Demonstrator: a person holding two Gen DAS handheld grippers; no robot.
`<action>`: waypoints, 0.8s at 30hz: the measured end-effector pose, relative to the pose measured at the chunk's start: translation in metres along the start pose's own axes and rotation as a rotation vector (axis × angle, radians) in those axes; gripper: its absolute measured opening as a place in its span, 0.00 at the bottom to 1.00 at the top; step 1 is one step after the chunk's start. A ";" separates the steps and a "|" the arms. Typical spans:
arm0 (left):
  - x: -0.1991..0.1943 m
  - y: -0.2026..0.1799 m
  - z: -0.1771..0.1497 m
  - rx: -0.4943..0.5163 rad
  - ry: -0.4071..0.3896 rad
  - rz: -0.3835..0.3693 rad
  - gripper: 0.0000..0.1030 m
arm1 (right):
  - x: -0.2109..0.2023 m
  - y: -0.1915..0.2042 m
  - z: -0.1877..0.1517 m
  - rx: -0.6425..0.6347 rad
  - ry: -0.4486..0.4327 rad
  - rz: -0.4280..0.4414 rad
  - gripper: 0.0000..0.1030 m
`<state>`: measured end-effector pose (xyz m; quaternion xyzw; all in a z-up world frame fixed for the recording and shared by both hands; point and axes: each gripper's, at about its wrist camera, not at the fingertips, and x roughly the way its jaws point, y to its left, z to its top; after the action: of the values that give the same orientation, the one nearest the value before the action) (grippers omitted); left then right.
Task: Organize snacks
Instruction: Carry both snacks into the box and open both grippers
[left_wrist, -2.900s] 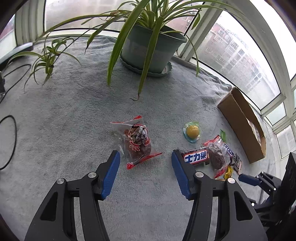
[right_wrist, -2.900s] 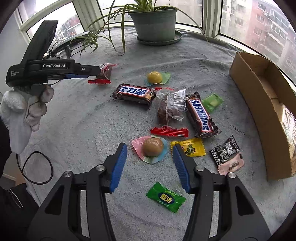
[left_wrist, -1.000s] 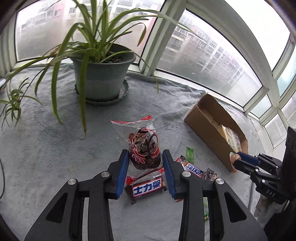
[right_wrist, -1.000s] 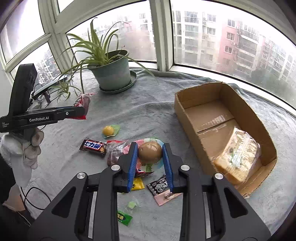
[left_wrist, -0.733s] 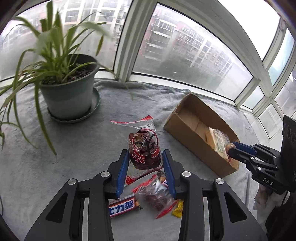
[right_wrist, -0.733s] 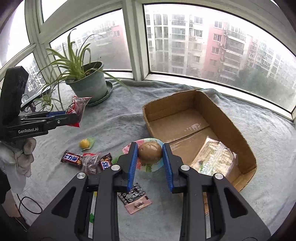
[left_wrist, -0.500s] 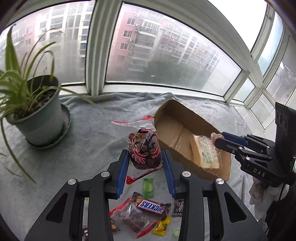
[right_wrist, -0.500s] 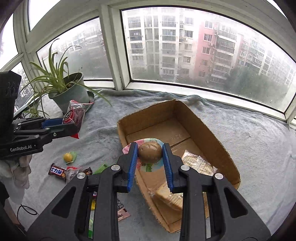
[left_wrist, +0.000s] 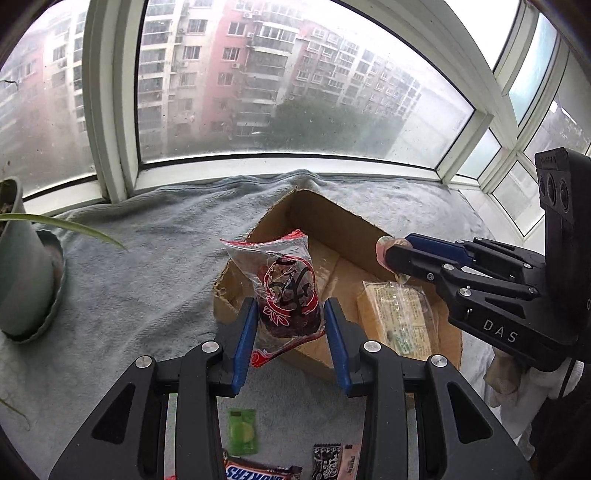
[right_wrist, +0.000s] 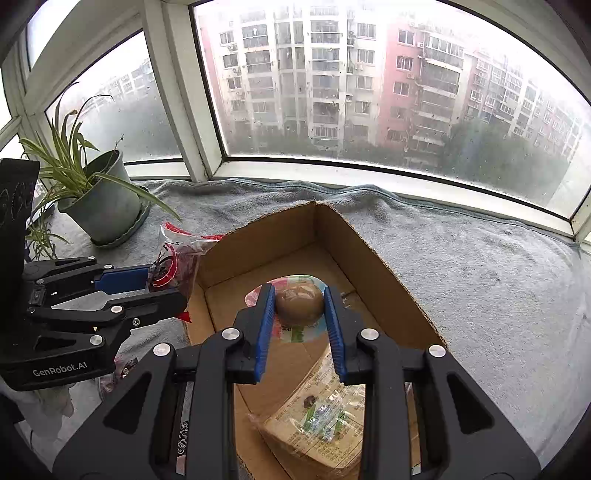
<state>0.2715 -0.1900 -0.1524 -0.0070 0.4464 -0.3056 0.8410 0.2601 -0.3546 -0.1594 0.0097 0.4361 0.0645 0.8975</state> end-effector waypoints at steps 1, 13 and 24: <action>0.002 0.000 0.000 -0.001 0.003 0.000 0.34 | 0.002 0.000 0.000 -0.001 0.003 0.001 0.28; 0.008 -0.001 0.004 -0.010 0.018 -0.006 0.38 | -0.001 -0.002 -0.002 0.009 -0.006 -0.019 0.40; -0.015 0.000 0.005 -0.010 -0.017 -0.002 0.38 | -0.026 0.001 -0.005 0.011 -0.029 -0.022 0.40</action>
<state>0.2696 -0.1832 -0.1380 -0.0146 0.4407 -0.3042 0.8444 0.2399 -0.3566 -0.1420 0.0108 0.4236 0.0519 0.9043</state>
